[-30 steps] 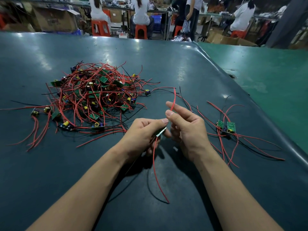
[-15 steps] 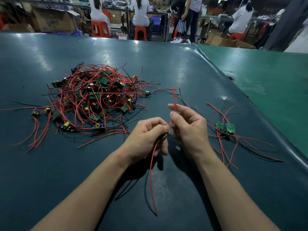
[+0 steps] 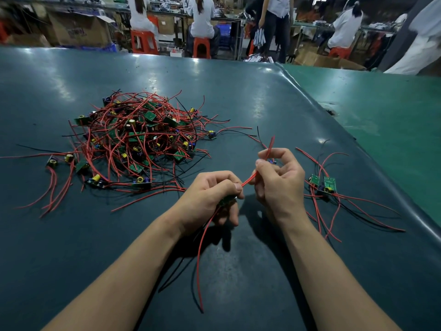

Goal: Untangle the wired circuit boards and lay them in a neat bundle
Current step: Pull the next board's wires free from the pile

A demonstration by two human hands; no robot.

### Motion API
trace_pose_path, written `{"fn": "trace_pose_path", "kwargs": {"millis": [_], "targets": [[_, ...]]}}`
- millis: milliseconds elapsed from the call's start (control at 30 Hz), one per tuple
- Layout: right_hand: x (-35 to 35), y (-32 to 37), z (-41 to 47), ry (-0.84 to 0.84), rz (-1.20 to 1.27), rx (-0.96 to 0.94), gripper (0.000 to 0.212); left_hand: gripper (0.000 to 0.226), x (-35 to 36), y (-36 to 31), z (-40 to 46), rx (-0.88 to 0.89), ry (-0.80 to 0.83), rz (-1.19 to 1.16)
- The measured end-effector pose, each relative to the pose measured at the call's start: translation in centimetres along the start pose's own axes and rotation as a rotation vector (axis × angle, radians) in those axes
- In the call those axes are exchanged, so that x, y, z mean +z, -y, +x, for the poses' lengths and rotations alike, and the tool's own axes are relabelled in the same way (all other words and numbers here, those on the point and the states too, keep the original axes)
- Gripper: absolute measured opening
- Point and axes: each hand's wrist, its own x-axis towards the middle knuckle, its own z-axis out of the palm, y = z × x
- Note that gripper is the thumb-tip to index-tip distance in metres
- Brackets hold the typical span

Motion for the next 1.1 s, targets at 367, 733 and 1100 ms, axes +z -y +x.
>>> {"fn": "trace_pose_path", "kwargs": {"millis": [367,733,1100], "targets": [[-0.73,0.20,0.54,-0.096,-0.110,-0.061,0.021,0.016,-0.08,0.03,0.07,0.006,0.007,-0.031],[-0.81,0.32,0.61,-0.076,-0.086,0.029,0.025,0.016,-0.19,0.00,-0.02,0.000,-0.005,-0.024],[-0.53,0.17,0.57,-0.127,-0.084,0.119,0.022,0.016,-0.05,-0.01,0.04,-0.001,-0.027,-0.002]]}}
